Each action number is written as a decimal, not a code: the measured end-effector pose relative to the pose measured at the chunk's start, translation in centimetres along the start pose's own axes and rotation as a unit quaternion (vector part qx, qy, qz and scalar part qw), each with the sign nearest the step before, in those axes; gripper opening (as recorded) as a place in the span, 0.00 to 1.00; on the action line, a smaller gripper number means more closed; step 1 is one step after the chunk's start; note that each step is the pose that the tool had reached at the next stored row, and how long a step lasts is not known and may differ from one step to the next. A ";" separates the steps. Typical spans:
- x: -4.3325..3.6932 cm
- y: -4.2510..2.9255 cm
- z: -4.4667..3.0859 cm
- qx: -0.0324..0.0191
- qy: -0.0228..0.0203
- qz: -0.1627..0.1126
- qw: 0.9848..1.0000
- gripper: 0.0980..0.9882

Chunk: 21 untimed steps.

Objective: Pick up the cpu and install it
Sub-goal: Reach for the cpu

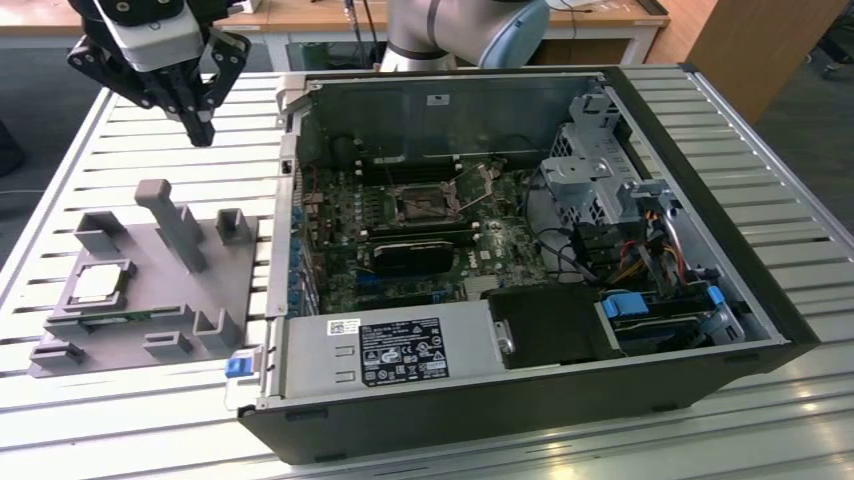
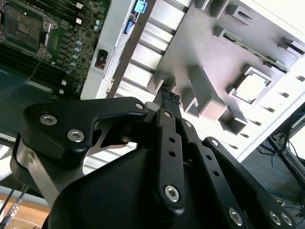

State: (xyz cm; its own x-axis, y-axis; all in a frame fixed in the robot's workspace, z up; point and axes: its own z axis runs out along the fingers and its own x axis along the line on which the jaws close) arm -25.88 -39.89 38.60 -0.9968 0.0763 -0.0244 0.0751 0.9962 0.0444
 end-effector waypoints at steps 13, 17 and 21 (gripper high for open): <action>0.85 -0.07 0.02 0.000 0.000 0.000 1.000 0.01; 1.10 -0.09 0.02 0.000 0.000 0.000 1.000 0.01; 1.35 -0.11 0.03 0.000 0.000 0.000 1.000 0.01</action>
State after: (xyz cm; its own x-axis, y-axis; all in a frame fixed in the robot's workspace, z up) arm -27.23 -39.89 38.53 -0.9968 0.0762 -0.0244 0.0751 0.9962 0.0444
